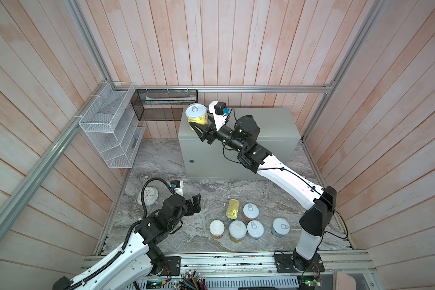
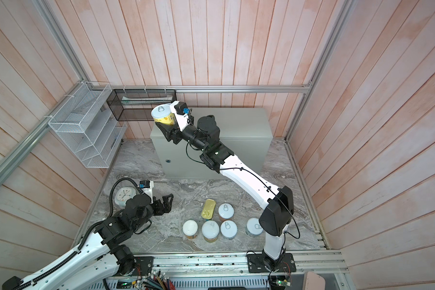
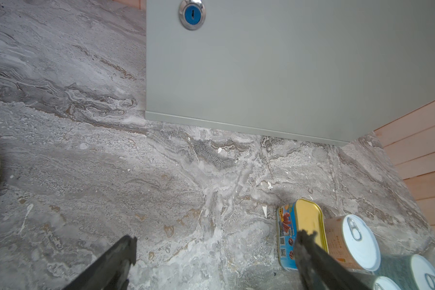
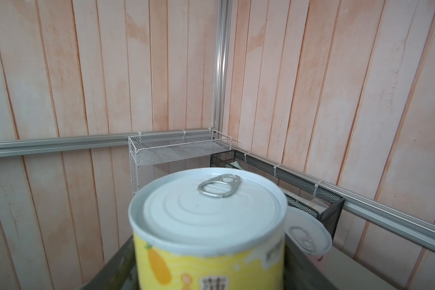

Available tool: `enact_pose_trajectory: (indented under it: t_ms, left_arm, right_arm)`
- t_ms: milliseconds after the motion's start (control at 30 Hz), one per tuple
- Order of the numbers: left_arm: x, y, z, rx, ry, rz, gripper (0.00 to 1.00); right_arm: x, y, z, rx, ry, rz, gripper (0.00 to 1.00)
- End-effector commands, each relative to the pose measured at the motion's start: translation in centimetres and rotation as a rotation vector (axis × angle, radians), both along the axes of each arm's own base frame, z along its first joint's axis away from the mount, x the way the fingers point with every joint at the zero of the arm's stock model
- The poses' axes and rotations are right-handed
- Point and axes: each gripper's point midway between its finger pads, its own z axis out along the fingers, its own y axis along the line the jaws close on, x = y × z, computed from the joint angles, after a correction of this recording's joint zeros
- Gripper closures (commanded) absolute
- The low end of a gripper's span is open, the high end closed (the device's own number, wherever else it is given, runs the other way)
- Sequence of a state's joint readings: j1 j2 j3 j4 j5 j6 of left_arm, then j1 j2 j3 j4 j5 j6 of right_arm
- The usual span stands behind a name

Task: Place and organize the canned foods onto the counter
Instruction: 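Lower the yellow can onto the cabinet top beside the pink can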

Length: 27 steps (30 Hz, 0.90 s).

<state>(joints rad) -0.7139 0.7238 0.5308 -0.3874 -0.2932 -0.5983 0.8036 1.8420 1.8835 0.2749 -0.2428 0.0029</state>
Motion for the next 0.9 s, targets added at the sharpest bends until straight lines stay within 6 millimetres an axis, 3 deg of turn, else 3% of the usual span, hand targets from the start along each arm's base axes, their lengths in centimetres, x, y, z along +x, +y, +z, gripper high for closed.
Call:
enact_pose_trajectory:
  t_ms: [0,267,867]
  left_arm:
    - [0.3,-0.1,1.1,-0.017,-0.021,0.004,0.00]
    - [0.2,0.0,0.4,-0.013,0.000,0.012,0.00]
    - [-0.4,0.7,-0.1,0.001,0.031,0.030,0.00]
  right_arm:
    - [0.5,-0.6,2.5,0.033,-0.058,-0.006,0.28]
    - [1.9,0.4,0.8,-0.005,-0.032,0.020,0.27]
    - [7.3,1.0,-3.7,-0.009,0.057,-0.070,0.28]
